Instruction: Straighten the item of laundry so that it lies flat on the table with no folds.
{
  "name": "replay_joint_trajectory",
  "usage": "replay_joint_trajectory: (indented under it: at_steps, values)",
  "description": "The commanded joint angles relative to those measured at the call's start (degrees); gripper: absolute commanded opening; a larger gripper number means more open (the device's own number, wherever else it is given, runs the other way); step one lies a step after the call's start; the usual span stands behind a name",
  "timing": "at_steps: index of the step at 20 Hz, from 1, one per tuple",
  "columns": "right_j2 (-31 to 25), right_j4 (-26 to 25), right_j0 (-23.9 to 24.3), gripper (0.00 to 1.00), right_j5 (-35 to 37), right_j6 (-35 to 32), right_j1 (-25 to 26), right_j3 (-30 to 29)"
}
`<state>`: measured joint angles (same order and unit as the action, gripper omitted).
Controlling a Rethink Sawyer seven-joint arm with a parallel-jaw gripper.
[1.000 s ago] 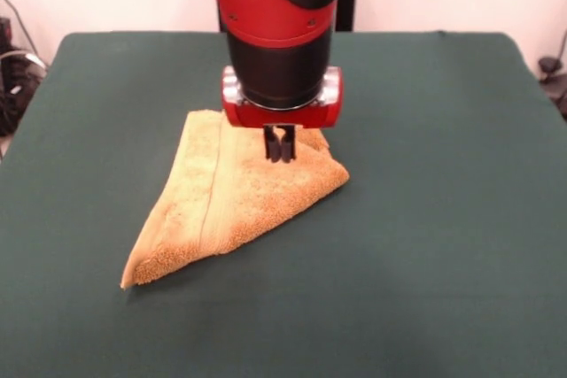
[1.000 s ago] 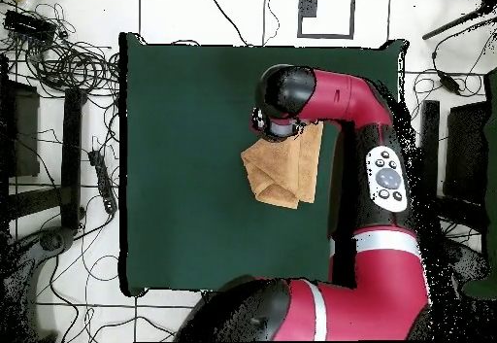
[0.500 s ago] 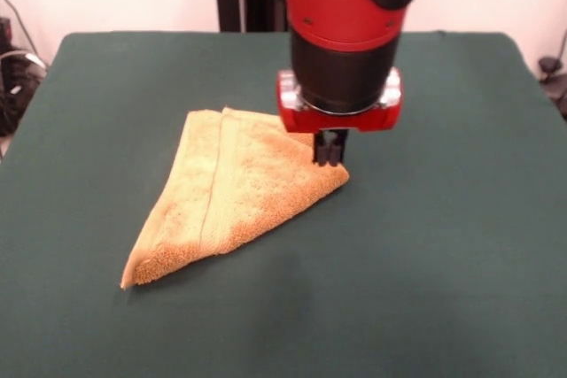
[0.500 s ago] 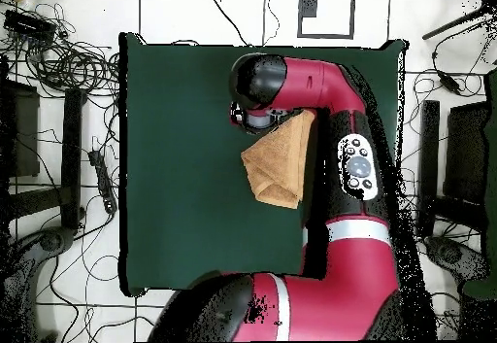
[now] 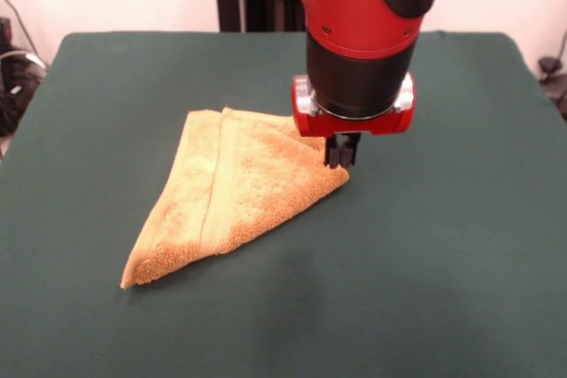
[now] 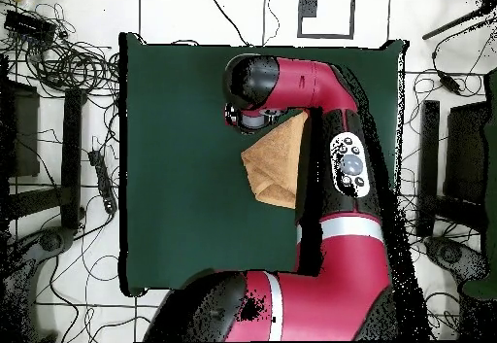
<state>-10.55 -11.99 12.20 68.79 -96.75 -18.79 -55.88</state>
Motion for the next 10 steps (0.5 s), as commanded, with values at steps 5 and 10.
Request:
replay_joint_trajectory:
  at_steps: [5, 10]
  values:
    - [-4.42, 1.65, -0.08, 0.0, 2.47, 1.94, 0.71, -5.45]
    - [-4.19, 1.33, -0.08, 0.0, 1.34, 1.44, 0.96, -5.05]
